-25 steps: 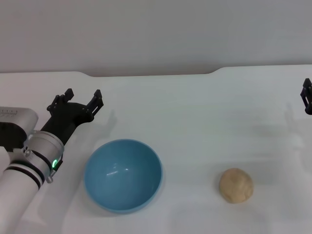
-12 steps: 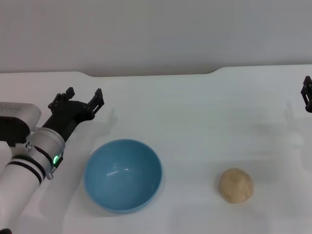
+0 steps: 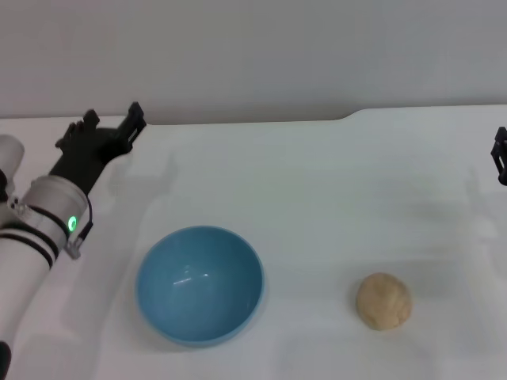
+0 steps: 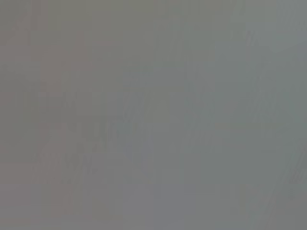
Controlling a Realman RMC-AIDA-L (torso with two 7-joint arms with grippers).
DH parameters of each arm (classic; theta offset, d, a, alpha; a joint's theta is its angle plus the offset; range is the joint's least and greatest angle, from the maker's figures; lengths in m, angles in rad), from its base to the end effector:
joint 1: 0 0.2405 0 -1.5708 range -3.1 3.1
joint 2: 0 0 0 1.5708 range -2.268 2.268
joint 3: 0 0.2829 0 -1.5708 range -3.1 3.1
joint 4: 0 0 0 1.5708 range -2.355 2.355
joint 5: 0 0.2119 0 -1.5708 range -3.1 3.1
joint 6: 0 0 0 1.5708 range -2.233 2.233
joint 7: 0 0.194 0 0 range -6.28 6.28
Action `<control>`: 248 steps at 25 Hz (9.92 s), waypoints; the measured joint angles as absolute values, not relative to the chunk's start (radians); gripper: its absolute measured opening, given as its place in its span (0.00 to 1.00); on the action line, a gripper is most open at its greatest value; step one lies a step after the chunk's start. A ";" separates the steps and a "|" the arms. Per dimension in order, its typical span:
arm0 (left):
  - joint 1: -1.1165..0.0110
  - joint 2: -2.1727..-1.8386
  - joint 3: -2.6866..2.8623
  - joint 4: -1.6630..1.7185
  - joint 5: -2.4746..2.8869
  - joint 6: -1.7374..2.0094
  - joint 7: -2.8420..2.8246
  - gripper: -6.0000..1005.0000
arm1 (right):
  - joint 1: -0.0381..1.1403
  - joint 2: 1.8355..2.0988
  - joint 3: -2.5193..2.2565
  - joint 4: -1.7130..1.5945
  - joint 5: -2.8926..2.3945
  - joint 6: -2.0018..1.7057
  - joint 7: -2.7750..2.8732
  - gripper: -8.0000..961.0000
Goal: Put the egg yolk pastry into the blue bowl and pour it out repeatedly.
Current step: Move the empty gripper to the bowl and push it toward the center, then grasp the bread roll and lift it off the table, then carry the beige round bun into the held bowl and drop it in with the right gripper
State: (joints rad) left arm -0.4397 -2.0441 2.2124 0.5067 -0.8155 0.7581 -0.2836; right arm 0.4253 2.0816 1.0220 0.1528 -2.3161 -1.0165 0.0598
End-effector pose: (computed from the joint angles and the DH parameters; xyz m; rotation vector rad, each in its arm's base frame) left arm -0.3002 0.4278 -0.0734 -1.6536 -0.9155 -0.8305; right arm 0.3853 0.3923 -0.0231 -1.5079 0.6382 0.5139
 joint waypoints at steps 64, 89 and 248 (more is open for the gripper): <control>-0.619 -2.067 1.788 1.469 -0.292 -1.572 -0.035 0.78 | 0.412 2.077 1.025 0.147 -2.316 -1.021 0.052 0.53; -0.729 -2.068 1.789 1.129 -0.376 -1.391 -0.048 0.78 | 0.410 2.077 1.025 0.147 -2.316 -1.023 0.055 0.53; -0.794 -2.071 1.798 1.096 -0.406 -1.399 -0.016 0.01 | 0.708 2.075 -1.327 -1.176 -2.298 -1.426 2.369 0.14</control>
State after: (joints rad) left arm -0.7936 -2.0706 1.7978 1.0963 -0.4059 -1.3991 -0.0161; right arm 0.7081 2.0745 -1.3270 -1.1764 -2.2977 -1.4257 2.3690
